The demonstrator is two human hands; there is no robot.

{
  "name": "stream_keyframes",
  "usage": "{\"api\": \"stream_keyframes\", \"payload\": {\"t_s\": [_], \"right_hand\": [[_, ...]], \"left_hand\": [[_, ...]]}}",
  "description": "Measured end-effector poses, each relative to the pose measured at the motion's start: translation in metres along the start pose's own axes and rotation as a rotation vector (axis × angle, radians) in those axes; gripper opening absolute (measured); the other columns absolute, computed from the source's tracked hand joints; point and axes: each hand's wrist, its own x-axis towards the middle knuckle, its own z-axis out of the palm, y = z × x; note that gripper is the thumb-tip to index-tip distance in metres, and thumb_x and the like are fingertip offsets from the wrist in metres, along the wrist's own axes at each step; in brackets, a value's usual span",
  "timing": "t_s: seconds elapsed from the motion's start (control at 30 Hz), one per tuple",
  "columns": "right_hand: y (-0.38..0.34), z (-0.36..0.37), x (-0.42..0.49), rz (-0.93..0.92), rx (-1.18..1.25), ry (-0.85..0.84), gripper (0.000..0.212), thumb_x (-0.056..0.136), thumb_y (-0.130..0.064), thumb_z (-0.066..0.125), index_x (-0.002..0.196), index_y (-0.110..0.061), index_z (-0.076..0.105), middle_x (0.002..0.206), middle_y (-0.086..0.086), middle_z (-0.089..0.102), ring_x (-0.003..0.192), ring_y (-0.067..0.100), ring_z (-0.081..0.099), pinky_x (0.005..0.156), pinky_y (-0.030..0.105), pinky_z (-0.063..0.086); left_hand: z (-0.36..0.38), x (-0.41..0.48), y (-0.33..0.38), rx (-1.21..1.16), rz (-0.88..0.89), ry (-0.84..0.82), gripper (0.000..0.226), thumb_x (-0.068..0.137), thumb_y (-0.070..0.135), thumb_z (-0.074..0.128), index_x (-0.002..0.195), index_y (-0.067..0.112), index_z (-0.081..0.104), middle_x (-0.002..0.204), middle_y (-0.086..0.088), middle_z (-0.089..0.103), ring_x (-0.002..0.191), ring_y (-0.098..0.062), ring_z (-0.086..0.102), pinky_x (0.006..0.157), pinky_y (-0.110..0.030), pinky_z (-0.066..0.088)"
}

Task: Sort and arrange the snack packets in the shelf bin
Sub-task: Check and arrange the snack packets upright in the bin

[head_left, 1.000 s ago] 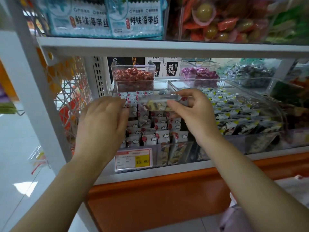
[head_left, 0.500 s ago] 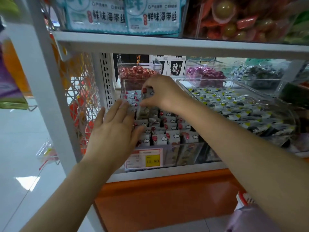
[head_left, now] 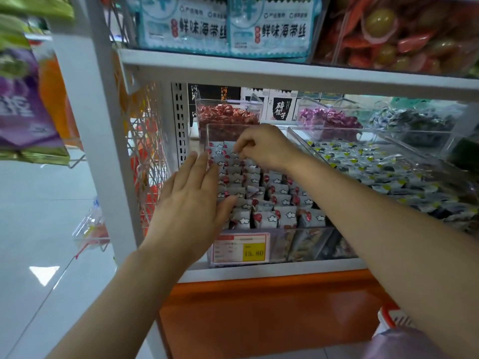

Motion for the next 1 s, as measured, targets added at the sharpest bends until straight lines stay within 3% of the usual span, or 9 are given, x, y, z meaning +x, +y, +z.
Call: {"api": "stream_keyframes", "payload": {"t_s": [0.17, 0.23, 0.33, 0.43, 0.6, 0.67, 0.77, 0.9, 1.0], "right_hand": [[0.001, 0.026, 0.012, -0.064, -0.337, -0.164, 0.010, 0.084, -0.019, 0.065, 0.090, -0.013, 0.071, 0.099, 0.000, 0.069, 0.104, 0.022, 0.053, 0.092, 0.040, 0.045], [0.000, 0.027, 0.013, -0.059, -0.320, -0.155, 0.007, 0.083, -0.016, 0.067, 0.088, -0.013, 0.071, 0.098, 0.001, 0.069, 0.103, 0.020, 0.055, 0.089, 0.039, 0.047], [-0.005, 0.011, 0.009, -0.018, -0.051, -0.067, 0.008, 0.085, -0.012, 0.066, 0.083, -0.005, 0.069, 0.082, -0.001, 0.066, 0.075, 0.010, 0.060, 0.073, 0.025, 0.049], [-0.011, -0.010, -0.004, 0.032, 0.122, 0.092, 0.008, 0.088, -0.013, 0.060, 0.087, -0.006, 0.063, 0.076, -0.011, 0.054, 0.069, -0.003, 0.048, 0.059, 0.008, 0.037], [-0.004, -0.029, -0.050, 0.107, 0.326, 0.416, 0.005, 0.091, -0.010, 0.055, 0.088, -0.007, 0.056, 0.088, 0.004, 0.060, 0.076, 0.013, 0.056, 0.068, 0.024, 0.048], [0.002, -0.032, -0.071, 0.178, 0.515, 0.498, 0.007, 0.092, -0.009, 0.054, 0.089, -0.004, 0.057, 0.090, 0.011, 0.063, 0.071, 0.015, 0.060, 0.060, 0.023, 0.052], [0.007, -0.029, -0.098, 0.271, 0.765, 0.509, 0.012, 0.093, -0.009, 0.053, 0.082, -0.010, 0.059, 0.080, 0.003, 0.065, 0.062, 0.007, 0.062, 0.052, 0.017, 0.051], [0.007, -0.026, -0.117, 0.289, 1.018, 0.474, 0.017, 0.092, -0.007, 0.053, 0.078, -0.011, 0.061, 0.074, 0.002, 0.067, 0.065, 0.011, 0.065, 0.055, 0.022, 0.054], [0.005, -0.022, -0.125, 0.318, 1.140, 0.446, 0.015, 0.092, -0.007, 0.053, 0.079, -0.009, 0.062, 0.070, -0.003, 0.070, 0.063, 0.009, 0.065, 0.054, 0.021, 0.053]], "left_hand": [[0.001, 0.000, -0.003, -0.040, -0.016, -0.025, 0.070, 0.091, 0.055, 0.020, 0.149, 0.017, 0.010, 0.158, -0.002, 0.001, 0.144, -0.014, -0.010, 0.116, -0.036, 0.003], [0.001, -0.001, -0.004, -0.052, -0.017, -0.027, 0.070, 0.091, 0.055, 0.020, 0.149, 0.017, 0.010, 0.158, -0.002, 0.002, 0.144, -0.014, -0.010, 0.116, -0.037, 0.004], [0.000, -0.001, -0.004, -0.051, -0.013, -0.018, 0.069, 0.092, 0.054, 0.021, 0.149, 0.017, 0.011, 0.158, -0.002, 0.004, 0.144, -0.014, -0.007, 0.116, -0.036, 0.004], [-0.004, 0.000, -0.001, -0.065, -0.008, 0.031, 0.064, 0.094, 0.049, 0.027, 0.148, 0.016, 0.018, 0.157, -0.003, 0.012, 0.144, -0.016, 0.000, 0.115, -0.036, 0.006], [-0.013, -0.001, 0.008, -0.214, 0.047, 0.239, 0.045, 0.094, 0.028, 0.045, 0.135, 0.010, 0.046, 0.144, -0.005, 0.040, 0.135, -0.022, 0.031, 0.109, -0.030, 0.019], [-0.013, -0.004, 0.013, -0.329, 0.034, 0.261, 0.041, 0.094, 0.023, 0.047, 0.133, 0.010, 0.048, 0.139, -0.003, 0.043, 0.127, -0.020, 0.041, 0.106, -0.026, 0.026], [-0.011, -0.006, 0.019, -0.486, -0.016, 0.212, 0.043, 0.094, 0.029, 0.045, 0.135, 0.015, 0.045, 0.134, 0.001, 0.042, 0.116, -0.013, 0.049, 0.099, -0.027, 0.042], [-0.008, -0.008, 0.023, -0.574, -0.078, 0.175, 0.044, 0.092, 0.038, 0.042, 0.133, 0.022, 0.046, 0.115, 0.009, 0.049, 0.094, -0.002, 0.053, 0.078, -0.012, 0.042], [-0.009, -0.009, 0.028, -0.803, -0.131, 0.116, 0.019, 0.093, 0.031, 0.046, 0.104, 0.025, 0.060, 0.088, 0.000, 0.065, 0.071, -0.006, 0.062, 0.058, -0.014, 0.050]]}}
